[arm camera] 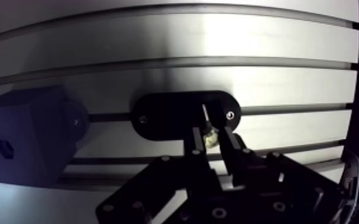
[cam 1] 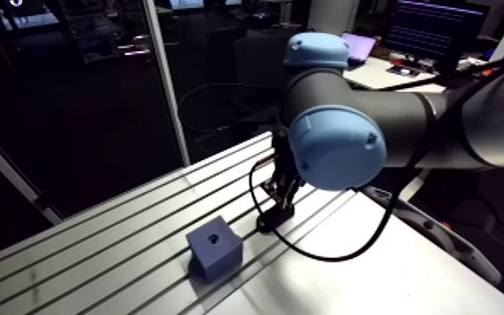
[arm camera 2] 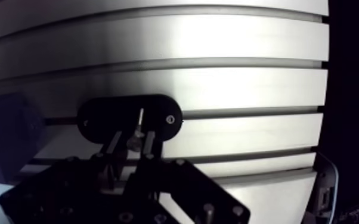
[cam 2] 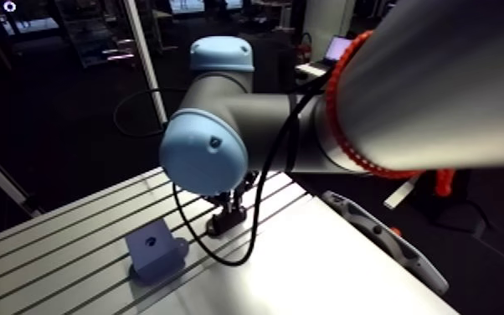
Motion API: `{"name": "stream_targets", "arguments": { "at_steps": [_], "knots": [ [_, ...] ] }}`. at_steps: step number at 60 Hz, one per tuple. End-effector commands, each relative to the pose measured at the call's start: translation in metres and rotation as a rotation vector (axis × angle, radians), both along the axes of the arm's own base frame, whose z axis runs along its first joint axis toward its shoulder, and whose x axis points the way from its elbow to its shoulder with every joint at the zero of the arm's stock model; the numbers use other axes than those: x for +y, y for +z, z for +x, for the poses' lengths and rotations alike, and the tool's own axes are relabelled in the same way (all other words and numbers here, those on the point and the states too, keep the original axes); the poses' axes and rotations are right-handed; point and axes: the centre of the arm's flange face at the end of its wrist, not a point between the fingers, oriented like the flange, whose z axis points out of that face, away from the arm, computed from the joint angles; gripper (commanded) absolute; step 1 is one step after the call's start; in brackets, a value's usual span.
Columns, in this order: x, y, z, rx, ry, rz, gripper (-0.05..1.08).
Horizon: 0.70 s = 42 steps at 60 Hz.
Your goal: Pick up the M10 bolt and insert it into the hex recess until seated.
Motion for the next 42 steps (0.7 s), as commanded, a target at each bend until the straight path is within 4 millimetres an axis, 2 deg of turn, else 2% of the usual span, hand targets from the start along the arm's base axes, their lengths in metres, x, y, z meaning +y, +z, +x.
{"name": "stream_targets", "arguments": {
  "at_steps": [1, 31, 42],
  "knots": [
    [0.0, -0.001, 0.0, -0.001, 0.0, 0.0, 0.7],
    [0.001, 0.003, -0.001, 0.006, 0.0, 0.0, 0.78],
    [-0.001, 0.017, -0.004, 0.02, 0.005, 0.004, 0.82]
  ]
}}
